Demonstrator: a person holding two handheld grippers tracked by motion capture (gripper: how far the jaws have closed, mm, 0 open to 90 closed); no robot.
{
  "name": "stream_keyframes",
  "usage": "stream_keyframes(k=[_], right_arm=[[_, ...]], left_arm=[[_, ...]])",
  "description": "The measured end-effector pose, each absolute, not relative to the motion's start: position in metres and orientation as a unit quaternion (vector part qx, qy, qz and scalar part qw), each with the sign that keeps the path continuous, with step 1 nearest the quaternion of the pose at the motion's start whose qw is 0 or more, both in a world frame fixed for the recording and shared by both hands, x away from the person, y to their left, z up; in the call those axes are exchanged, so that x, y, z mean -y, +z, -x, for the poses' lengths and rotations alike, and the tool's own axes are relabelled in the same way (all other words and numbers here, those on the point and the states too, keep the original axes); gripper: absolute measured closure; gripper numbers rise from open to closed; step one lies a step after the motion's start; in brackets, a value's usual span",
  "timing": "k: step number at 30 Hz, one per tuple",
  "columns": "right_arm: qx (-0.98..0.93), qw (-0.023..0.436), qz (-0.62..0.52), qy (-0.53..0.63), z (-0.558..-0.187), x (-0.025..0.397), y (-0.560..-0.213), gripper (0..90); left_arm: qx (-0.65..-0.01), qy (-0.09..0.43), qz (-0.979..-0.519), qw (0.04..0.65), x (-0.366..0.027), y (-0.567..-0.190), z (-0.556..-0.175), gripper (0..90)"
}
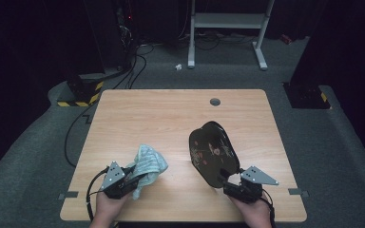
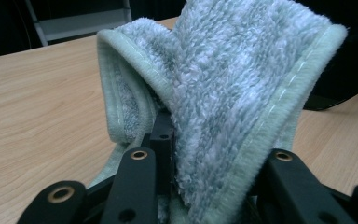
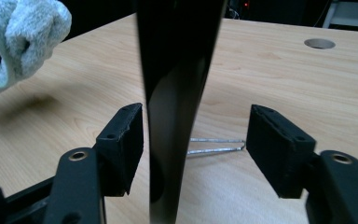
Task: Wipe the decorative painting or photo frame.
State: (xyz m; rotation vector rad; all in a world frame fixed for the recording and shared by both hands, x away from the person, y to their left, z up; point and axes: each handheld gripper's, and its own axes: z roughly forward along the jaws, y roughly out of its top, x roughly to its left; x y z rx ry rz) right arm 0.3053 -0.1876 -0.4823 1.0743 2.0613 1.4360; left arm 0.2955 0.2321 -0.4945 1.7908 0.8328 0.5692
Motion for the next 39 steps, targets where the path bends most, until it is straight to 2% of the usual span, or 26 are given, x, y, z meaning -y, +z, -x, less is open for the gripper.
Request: stream_keyframes(k=[8,19,29,39], right_arm=[[-0.734,0.198,-0.394,0.517,-0.313,0.179,-0.482,48.2],[-0.723,0.197,-0.385,0.539,-0.313,0.171,-0.479,78.6],[-0.716,0.192,-0.384,0.551,-0.314,0.169,-0.477,80.0],[-0.716,0.202,-0.362,0.562,-0.318,0.145,-0.466,80.1]], left_arm=[[-0.347,0.237,-0.746,0.517,-0.231,-0.495,-0.294,67.2],[-0.344,0.236,-0.749,0.516,-0.229,-0.495,-0.294,67.1],[-0.345,0.234,-0.750,0.513,-0.230,-0.497,-0.295,67.0],[-0.350,0.237,-0.745,0.516,-0.234,-0.496,-0.296,67.0]])
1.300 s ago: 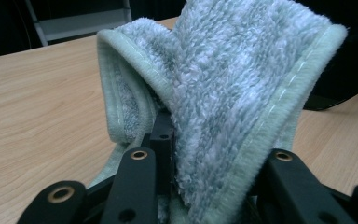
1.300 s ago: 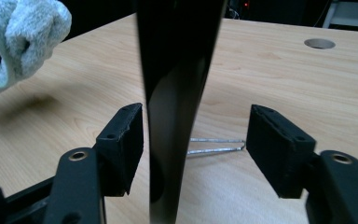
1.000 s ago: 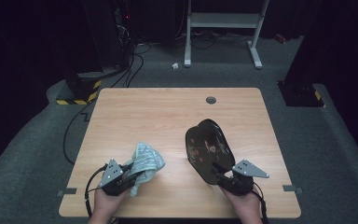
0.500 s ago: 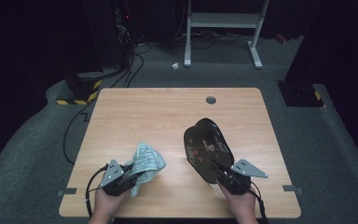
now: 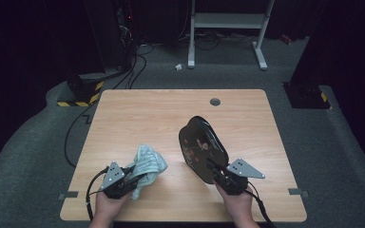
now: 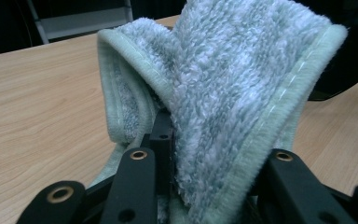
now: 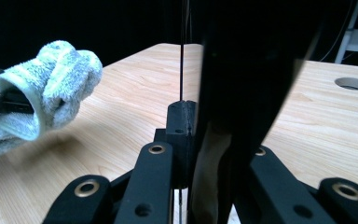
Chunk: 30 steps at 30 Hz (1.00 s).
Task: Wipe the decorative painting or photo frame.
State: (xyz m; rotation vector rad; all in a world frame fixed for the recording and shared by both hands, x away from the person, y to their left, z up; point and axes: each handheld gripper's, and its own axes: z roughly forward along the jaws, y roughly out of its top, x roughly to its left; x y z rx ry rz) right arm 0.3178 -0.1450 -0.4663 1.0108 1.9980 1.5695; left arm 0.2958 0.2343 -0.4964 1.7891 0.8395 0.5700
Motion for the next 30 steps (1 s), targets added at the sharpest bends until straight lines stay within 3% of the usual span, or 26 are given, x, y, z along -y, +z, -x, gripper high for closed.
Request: stream_keyframes(k=[23,30], right_arm=[[-0.706,0.182,-0.370,0.576,-0.322,0.147,-0.485,78.9],[-0.712,0.186,-0.375,0.564,-0.316,0.157,-0.482,64.0]], left_arm=[[-0.352,0.238,-0.745,0.514,-0.237,-0.496,-0.295,67.0],[-0.350,0.237,-0.747,0.513,-0.233,-0.497,-0.295,67.0]])
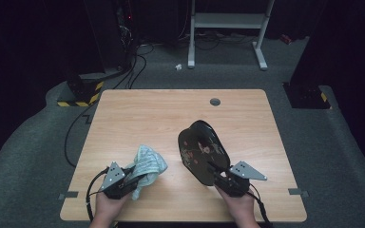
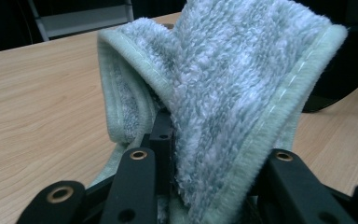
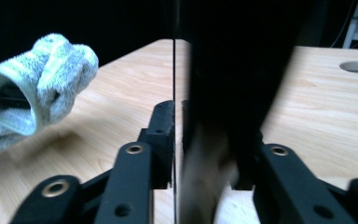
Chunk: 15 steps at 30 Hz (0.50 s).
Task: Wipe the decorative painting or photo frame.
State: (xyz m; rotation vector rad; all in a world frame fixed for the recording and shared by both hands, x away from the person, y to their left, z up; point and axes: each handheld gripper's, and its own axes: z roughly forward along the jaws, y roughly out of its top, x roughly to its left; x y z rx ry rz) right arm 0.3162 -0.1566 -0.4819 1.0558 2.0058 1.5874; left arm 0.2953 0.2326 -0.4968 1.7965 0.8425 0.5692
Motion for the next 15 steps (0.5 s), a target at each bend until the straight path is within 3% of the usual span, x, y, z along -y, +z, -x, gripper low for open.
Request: stream_keyframes(k=[8,11,15], right_arm=[[-0.728,0.175,-0.371,0.550,-0.305,0.163,-0.493,56.4],[-0.732,0.172,-0.369,0.547,-0.303,0.162,-0.497,61.2],[-0.738,0.169,-0.363,0.544,-0.302,0.161,-0.498,61.2]], left_arm=[[-0.360,0.238,-0.734,0.524,-0.227,-0.491,-0.295,67.4],[-0.369,0.239,-0.725,0.529,-0.226,-0.487,-0.295,67.5],[-0.383,0.243,-0.718,0.529,-0.218,-0.481,-0.293,67.5]])
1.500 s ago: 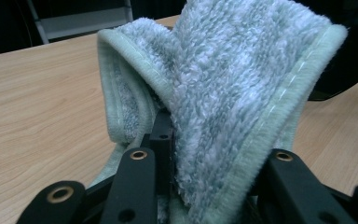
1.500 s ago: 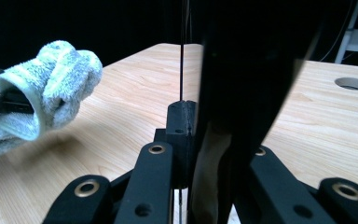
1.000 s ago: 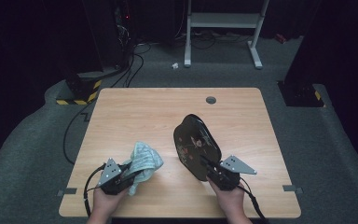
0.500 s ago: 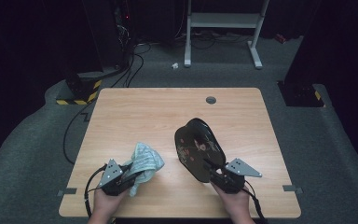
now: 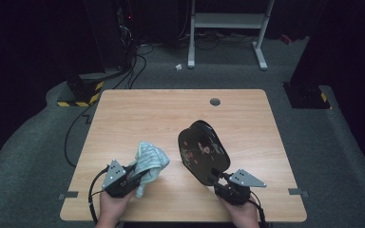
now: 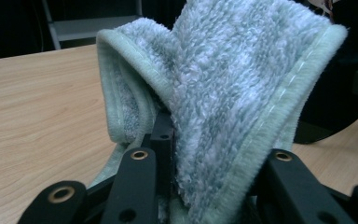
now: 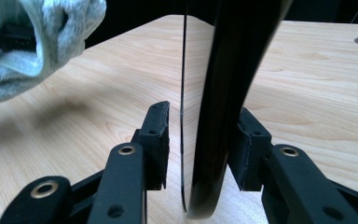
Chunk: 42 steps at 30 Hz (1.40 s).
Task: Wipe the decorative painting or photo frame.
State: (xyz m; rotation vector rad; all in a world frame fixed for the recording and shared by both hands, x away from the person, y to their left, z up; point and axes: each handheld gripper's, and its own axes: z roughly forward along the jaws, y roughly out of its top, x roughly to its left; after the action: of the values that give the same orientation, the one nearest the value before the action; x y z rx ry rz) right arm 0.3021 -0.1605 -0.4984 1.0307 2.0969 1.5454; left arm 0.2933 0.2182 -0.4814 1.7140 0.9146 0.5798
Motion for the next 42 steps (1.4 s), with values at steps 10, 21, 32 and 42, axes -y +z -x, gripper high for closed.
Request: stream_keyframes(k=[10,21,32,42], right_arm=[[-0.730,0.143,-0.359,0.563,-0.308,0.168,-0.499,64.9],[-0.724,0.152,-0.360,0.568,-0.308,0.170,-0.496,71.5],[-0.732,0.155,-0.350,0.564,-0.308,0.168,-0.498,76.6],[-0.730,0.156,-0.350,0.566,-0.308,0.167,-0.498,77.2]], left_arm=[[-0.379,0.276,-0.709,0.527,-0.192,-0.452,-0.288,67.6],[-0.357,0.274,-0.721,0.527,-0.170,-0.437,-0.301,67.6],[-0.351,0.273,-0.710,0.546,-0.154,-0.427,-0.319,67.6],[-0.353,0.278,-0.712,0.540,-0.135,-0.415,-0.334,67.7]])
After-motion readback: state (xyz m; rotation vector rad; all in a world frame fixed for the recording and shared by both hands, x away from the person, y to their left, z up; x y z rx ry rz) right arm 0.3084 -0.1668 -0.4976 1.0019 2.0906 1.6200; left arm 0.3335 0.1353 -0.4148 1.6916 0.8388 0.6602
